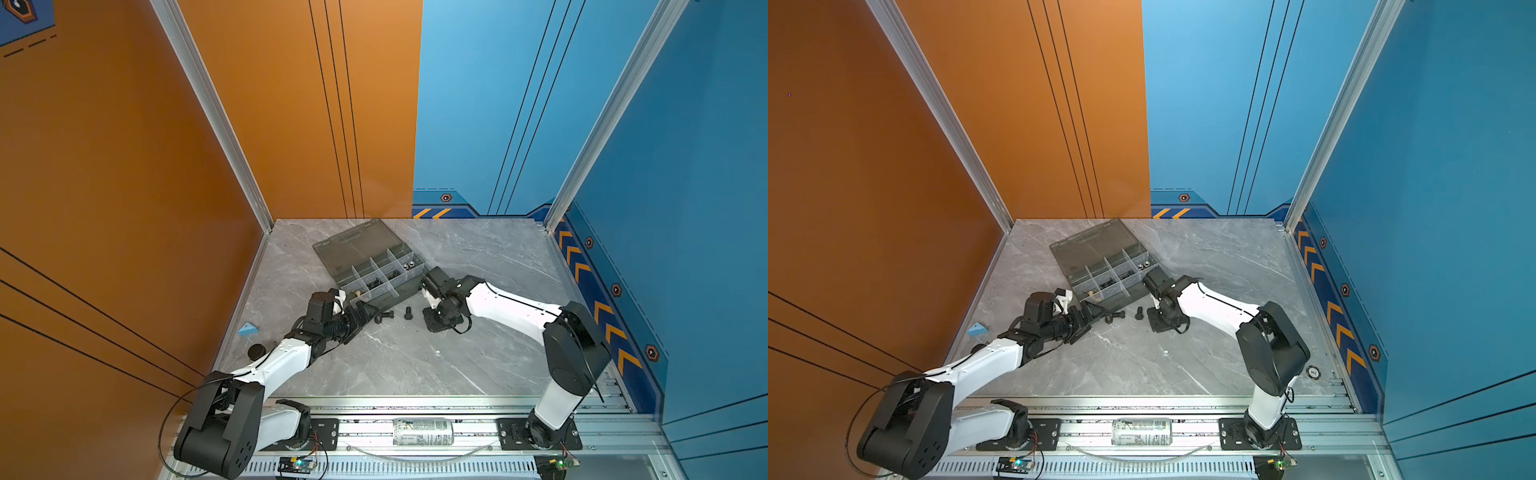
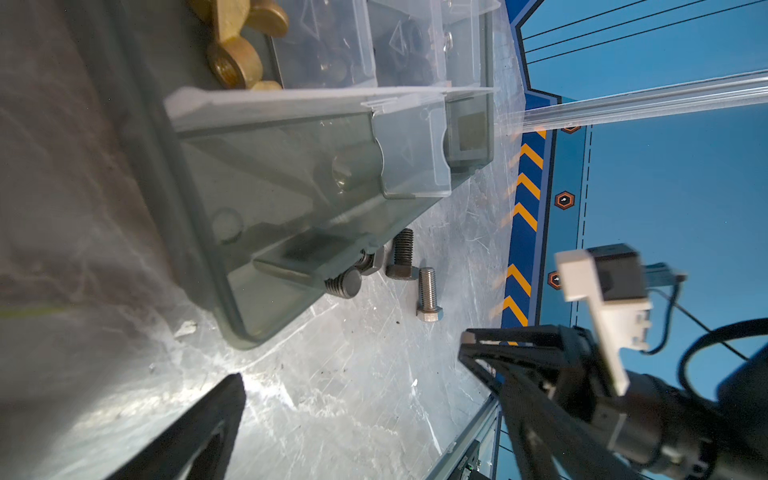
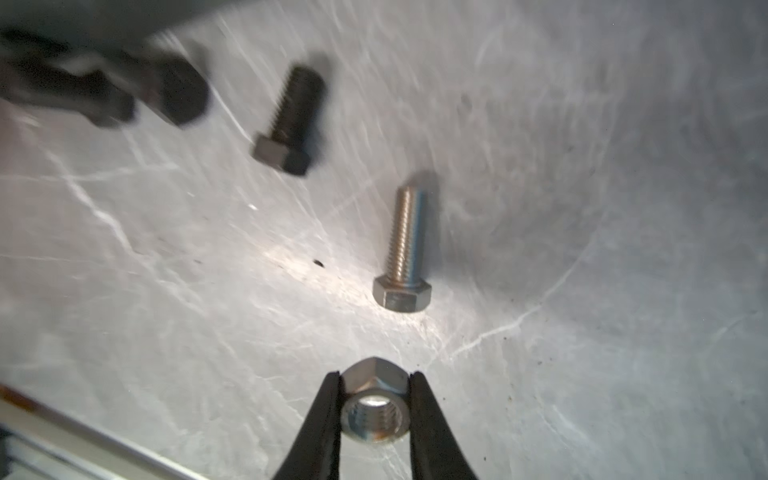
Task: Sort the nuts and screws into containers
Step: 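Lift the silver hex nut and carry it over the box with the right gripper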
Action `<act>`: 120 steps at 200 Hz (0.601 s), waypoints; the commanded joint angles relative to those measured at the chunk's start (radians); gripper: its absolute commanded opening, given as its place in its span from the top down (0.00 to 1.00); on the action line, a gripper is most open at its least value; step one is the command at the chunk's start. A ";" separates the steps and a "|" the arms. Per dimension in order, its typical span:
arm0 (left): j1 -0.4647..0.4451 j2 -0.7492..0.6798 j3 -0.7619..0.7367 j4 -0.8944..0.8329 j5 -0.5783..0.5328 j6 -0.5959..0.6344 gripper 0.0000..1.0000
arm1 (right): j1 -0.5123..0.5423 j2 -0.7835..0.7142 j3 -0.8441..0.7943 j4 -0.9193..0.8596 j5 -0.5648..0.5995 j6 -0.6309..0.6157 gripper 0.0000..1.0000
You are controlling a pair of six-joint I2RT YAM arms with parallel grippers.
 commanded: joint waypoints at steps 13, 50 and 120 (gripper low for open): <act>0.010 0.001 -0.020 0.024 0.030 0.012 0.02 | -0.086 0.005 0.163 -0.008 -0.066 -0.096 0.92; 0.011 -0.003 -0.026 0.033 0.034 0.001 0.03 | -0.162 0.157 0.383 0.055 -0.116 -0.125 0.93; -0.003 -0.091 -0.052 0.021 -0.014 -0.012 0.02 | -0.243 0.572 0.825 0.111 -0.168 -0.095 0.89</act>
